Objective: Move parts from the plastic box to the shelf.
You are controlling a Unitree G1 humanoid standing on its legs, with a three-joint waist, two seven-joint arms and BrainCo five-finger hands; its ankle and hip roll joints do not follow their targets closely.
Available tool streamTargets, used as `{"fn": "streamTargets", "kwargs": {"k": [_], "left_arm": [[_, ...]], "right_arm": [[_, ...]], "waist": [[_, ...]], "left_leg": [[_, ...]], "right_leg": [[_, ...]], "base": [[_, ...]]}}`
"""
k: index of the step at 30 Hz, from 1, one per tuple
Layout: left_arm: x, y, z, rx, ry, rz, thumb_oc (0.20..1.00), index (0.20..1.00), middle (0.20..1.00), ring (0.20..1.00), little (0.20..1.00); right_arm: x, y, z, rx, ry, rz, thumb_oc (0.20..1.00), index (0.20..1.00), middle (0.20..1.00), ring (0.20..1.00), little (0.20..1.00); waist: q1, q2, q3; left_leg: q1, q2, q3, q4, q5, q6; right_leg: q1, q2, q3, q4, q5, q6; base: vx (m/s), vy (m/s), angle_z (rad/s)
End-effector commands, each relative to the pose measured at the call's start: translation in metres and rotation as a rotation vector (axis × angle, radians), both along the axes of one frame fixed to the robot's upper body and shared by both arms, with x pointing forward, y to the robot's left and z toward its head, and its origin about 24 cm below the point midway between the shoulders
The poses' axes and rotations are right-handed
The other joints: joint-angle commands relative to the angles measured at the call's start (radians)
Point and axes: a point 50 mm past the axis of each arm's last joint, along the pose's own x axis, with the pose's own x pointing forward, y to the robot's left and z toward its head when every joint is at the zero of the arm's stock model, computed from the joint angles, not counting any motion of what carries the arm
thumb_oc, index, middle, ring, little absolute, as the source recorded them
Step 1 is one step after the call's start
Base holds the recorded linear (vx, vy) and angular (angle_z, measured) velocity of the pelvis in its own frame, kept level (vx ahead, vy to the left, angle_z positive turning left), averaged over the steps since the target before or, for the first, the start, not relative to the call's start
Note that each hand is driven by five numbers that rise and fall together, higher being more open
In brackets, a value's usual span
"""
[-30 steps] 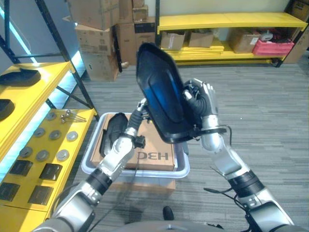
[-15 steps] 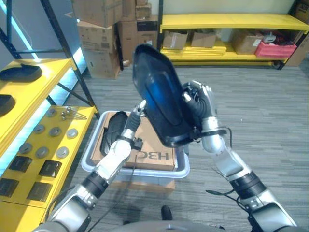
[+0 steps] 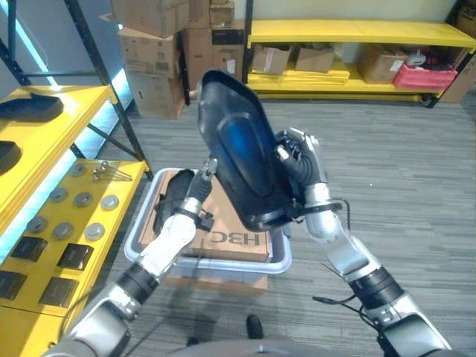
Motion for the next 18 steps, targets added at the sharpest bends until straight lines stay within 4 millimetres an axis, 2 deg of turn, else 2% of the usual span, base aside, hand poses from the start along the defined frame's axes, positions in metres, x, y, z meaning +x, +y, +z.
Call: {"fn": "streamTargets", "kwargs": {"k": [1, 10, 11, 12, 18], "left_arm": [[0.013, -0.053, 0.022, 0.260, -0.174, -0.189, 1.000, 1.000, 1.000, 1.000, 1.000], [0.023, -0.058, 0.032, 0.482, -0.310, -0.199, 1.000, 1.000, 1.000, 1.000, 1.000], [0.024, -0.059, 0.034, 0.491, -0.325, -0.196, 0.435, 0.435, 0.435, 0.435, 0.435], [0.024, -0.059, 0.034, 0.497, -0.333, -0.195, 0.200, 0.200, 0.200, 0.200, 0.200], [0.023, -0.056, 0.029, 0.358, -0.259, -0.145, 0.200, 0.200, 0.200, 0.200, 0.200]], "right_arm": [[-0.034, 0.047, 0.045, 0.060, -0.233, 0.397, 0.200, 0.200, 0.200, 0.200, 0.200], [-0.039, 0.045, 0.053, 0.062, -0.253, 0.447, 0.200, 0.200, 0.200, 0.200, 0.200], [-0.039, 0.045, 0.053, 0.063, -0.254, 0.449, 0.200, 0.200, 0.200, 0.200, 0.200], [-0.039, 0.045, 0.054, 0.065, -0.255, 0.454, 0.200, 0.200, 0.200, 0.200, 0.200], [-0.038, 0.047, 0.054, 0.068, -0.254, 0.448, 0.200, 0.200, 0.200, 0.200, 0.200]], "waist": [[0.015, 0.001, -0.016], [0.015, 0.007, -0.009], [0.015, 0.008, -0.010], [0.015, 0.007, -0.010], [0.018, 0.005, -0.010]], "left_leg": [[0.036, 0.030, 0.007, 0.068, -0.148, -0.044], [0.029, 0.033, 0.006, 0.073, -0.149, -0.047], [0.028, 0.033, 0.006, 0.074, -0.149, -0.047], [0.028, 0.034, 0.006, 0.074, -0.149, -0.048], [0.023, 0.032, 0.003, 0.076, -0.148, -0.048]], "right_leg": [[0.058, -0.023, -0.080, 0.152, -0.271, 0.097], [0.059, -0.025, -0.090, 0.151, -0.272, 0.101], [0.059, -0.025, -0.091, 0.151, -0.272, 0.101], [0.058, -0.025, -0.091, 0.151, -0.272, 0.101], [0.056, -0.026, -0.095, 0.150, -0.272, 0.100]], "base": [[0.00, 0.000, 0.00], [0.00, 0.003, 0.04], [0.00, 0.000, 0.00], [0.00, 0.000, 0.00], [0.00, 0.000, 0.00]]}}
